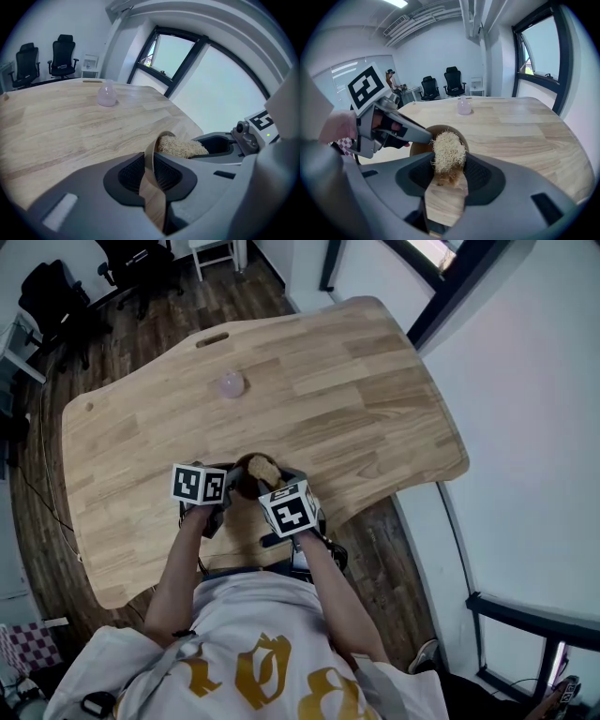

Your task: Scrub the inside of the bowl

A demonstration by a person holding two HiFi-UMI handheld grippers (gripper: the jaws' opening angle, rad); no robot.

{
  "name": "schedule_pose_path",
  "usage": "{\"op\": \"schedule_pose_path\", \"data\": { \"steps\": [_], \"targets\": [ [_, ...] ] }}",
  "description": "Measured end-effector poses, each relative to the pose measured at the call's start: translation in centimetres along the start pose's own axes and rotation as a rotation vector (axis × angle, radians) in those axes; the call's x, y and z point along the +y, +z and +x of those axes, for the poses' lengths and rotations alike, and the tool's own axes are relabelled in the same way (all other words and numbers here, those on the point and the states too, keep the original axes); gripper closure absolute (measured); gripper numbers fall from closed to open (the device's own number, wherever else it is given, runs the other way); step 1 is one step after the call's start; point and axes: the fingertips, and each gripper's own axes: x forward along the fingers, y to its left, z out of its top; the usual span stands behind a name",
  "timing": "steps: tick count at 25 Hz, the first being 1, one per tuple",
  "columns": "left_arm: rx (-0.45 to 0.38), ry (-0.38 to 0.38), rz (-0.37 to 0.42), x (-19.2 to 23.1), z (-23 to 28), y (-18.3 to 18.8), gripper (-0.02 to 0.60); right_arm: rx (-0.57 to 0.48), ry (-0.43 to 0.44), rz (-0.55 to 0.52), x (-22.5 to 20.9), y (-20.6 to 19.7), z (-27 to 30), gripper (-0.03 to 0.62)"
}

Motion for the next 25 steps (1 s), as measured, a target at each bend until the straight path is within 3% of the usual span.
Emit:
{"op": "schedule_pose_path", "data": {
  "steps": [5,13,17,20,25],
  "targets": [
    [-0.016,-0.027,-0.017,-2.1,-0.6,-0.7,0.532,-0.004,-0.025,0.001,0.1,-1.2,-1.5,0.422],
    [-0.080,-0.079,-0.113,-4.6,-1.8,-0.8,0.526,-0.024,-0.072,-0.074,0.2,-0.8,-3.8,0.422],
    [-0.087,-0.046,-0.101,-5.4,-2.0,-0.2,0.525,-0.030,-0.055,-0.114,-0.2,-0.5,-4.1,0.422],
    [-0.087,-0.008,-0.074,-5.8,-2.1,1.0,0.521,-0.053,-0.016,-0.084,-0.9,-0.1,-4.1,0.422],
    [-0.108,0.036,-0.095,-7.1,-1.9,2.4,0.518,-0.078,0.037,-0.116,-2.4,0.7,-4.8,0.422]
  ]
}}
